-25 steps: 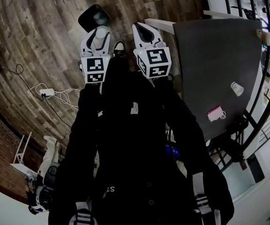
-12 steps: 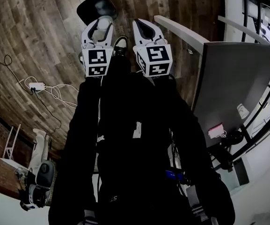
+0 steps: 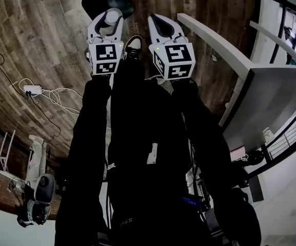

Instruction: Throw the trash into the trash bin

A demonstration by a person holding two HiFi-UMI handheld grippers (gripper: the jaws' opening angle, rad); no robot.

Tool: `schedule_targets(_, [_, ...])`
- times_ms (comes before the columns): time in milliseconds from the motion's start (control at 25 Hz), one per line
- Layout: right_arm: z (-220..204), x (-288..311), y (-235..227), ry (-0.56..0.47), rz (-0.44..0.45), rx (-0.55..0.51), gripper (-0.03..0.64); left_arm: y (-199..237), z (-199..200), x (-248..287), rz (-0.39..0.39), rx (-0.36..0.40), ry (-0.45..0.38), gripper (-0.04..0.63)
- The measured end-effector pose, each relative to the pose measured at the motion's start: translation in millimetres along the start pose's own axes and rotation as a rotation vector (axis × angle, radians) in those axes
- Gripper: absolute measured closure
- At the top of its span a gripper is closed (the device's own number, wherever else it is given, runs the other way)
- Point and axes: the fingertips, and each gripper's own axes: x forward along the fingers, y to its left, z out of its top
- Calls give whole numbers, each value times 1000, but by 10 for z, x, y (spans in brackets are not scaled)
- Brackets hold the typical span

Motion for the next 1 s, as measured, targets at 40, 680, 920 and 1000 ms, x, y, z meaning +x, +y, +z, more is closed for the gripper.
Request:
schedule_targets(40, [-45,51,-5,5,4,1,603,12,-56,53,3,-5,3,403])
schedule_targets(680, [-678,554,13,76,60,-14,603,12,-1070,770,29,-95,134,403])
schedule_targets(920, [-763,593,-17,86,61,4,603,-32,-1181,833,16,-96,163,403])
schedule_targets(1000, [-770,610,-26,91,61,7,603,-48,-1200,835,4,-95,169,403])
